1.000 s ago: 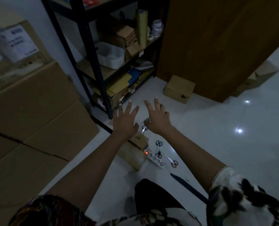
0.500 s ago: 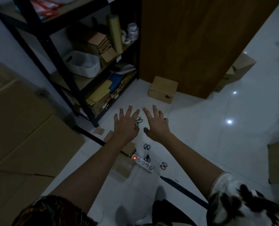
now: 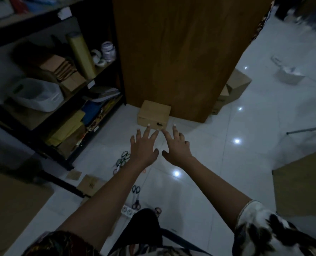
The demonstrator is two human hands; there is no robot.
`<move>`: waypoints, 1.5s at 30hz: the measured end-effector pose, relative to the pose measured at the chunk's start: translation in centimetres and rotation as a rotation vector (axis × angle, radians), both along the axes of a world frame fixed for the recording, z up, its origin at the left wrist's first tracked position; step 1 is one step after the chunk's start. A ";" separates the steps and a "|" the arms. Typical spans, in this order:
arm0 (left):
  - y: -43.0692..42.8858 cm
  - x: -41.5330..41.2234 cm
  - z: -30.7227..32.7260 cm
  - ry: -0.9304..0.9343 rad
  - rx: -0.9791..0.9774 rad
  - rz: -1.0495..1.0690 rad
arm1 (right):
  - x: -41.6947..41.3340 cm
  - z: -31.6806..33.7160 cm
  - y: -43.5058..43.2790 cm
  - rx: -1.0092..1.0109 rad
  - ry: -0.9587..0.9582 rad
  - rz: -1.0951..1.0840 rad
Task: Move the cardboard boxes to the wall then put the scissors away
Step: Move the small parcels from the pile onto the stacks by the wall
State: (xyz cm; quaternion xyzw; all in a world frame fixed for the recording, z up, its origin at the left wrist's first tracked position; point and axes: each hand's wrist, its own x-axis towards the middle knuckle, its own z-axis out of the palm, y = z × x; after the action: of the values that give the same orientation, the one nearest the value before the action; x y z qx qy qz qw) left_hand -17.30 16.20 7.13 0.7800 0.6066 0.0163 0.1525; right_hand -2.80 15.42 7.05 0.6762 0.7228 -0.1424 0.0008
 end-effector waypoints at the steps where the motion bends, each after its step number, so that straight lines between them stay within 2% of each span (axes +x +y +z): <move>1: 0.5 0.4 0.0 0.008 0.000 -0.005 | 0.5 0.0 0.5 0.002 -0.002 -0.007; 10: 10.2 4.2 -0.9 0.055 -0.003 0.007 | 3.6 -1.6 9.6 0.024 0.036 0.006; 19: 26.2 8.6 -1.8 0.050 -0.022 0.020 | 8.2 -2.5 25.3 -0.080 -0.017 0.056; 24: 33.2 10.1 -2.8 0.101 -0.045 0.000 | 10.3 -3.2 32.2 -0.112 0.025 0.015; 38: 52.2 9.4 -11.7 0.232 -0.258 0.018 | 15.6 -12.6 49.0 -0.367 0.037 -0.046; 45: 60.5 8.5 -22.0 0.258 -0.285 0.006 | 16.1 -22.7 57.8 -0.448 0.049 -0.025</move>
State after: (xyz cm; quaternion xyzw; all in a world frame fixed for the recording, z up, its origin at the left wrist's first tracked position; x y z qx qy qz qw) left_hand -8.79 76.68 -14.85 0.7444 0.6195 -0.1697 0.1825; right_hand 13.33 73.18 -15.67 0.6643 0.6645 -0.3158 0.1318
